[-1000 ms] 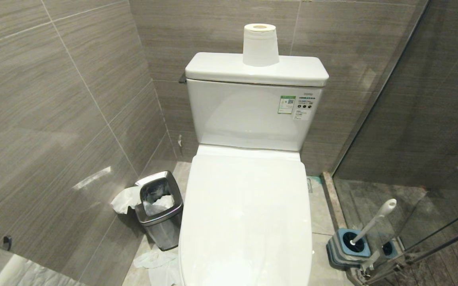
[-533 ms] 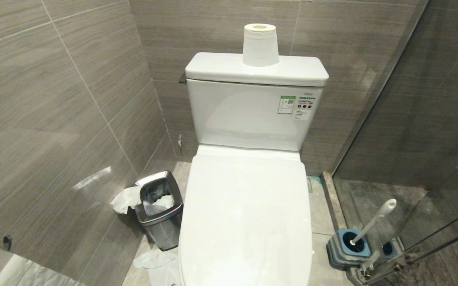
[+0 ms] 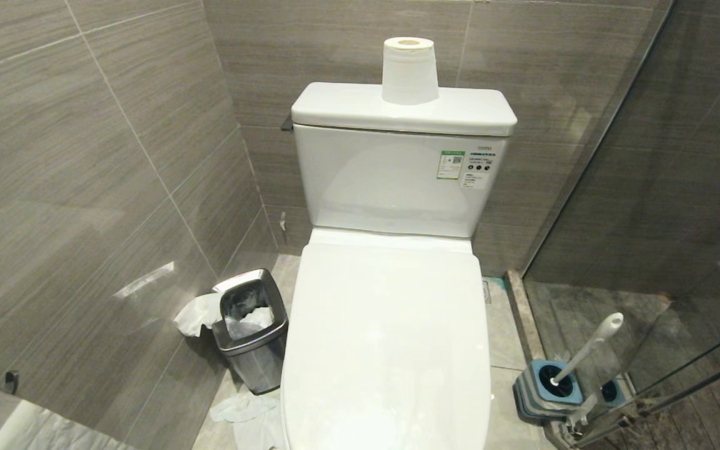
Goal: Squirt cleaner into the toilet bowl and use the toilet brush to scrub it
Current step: Use the left hand to lift the toilet lid slightly
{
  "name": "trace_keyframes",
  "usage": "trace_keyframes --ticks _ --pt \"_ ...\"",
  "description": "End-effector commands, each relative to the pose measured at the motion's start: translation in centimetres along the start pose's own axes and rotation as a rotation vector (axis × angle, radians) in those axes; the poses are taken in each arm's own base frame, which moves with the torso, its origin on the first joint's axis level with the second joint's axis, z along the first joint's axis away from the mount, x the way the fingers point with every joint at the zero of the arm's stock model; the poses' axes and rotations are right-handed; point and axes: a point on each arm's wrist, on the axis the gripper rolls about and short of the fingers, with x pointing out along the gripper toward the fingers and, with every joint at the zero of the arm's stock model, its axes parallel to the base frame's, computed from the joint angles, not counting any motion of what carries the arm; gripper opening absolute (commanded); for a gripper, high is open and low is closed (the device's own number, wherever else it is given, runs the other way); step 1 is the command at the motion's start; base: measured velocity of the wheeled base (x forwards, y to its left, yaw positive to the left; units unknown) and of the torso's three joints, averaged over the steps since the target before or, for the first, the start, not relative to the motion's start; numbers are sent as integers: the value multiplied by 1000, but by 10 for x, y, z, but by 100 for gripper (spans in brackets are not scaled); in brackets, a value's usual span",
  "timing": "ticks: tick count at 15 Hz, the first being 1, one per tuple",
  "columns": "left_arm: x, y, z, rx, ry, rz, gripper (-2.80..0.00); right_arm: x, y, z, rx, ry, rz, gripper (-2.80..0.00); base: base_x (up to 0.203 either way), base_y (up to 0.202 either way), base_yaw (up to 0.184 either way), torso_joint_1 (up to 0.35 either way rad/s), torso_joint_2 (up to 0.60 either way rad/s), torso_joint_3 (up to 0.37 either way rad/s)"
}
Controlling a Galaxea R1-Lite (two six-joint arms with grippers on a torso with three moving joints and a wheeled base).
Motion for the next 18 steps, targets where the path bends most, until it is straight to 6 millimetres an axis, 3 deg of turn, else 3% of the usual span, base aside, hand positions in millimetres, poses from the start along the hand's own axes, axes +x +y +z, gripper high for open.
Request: trace_keyframes --ticks 1,4,8,12,16,18 --pt "6 4 22 1 17 -5 -280 0 0 0 0 0 0 -280 0 0 0 0 0 0" --pt "25 12 56 -2 60 -13 -280 0 0 0 0 1 0 -280 0 0 0 0 0 0" --pt "71 24 96 3 146 -40 -280 0 0 0 0 1 0 -280 0 0 0 0 0 0" --pt "124 31 115 -10 237 -120 -280 0 0 0 0 1 0 -280 0 0 0 0 0 0" --pt "199 33 134 -34 264 -203 -280 0 0 0 0 0 0 -280 0 0 0 0 0 0" --pt "221 30 140 -102 257 -232 -280 0 0 0 0 1 0 -280 0 0 0 0 0 0"
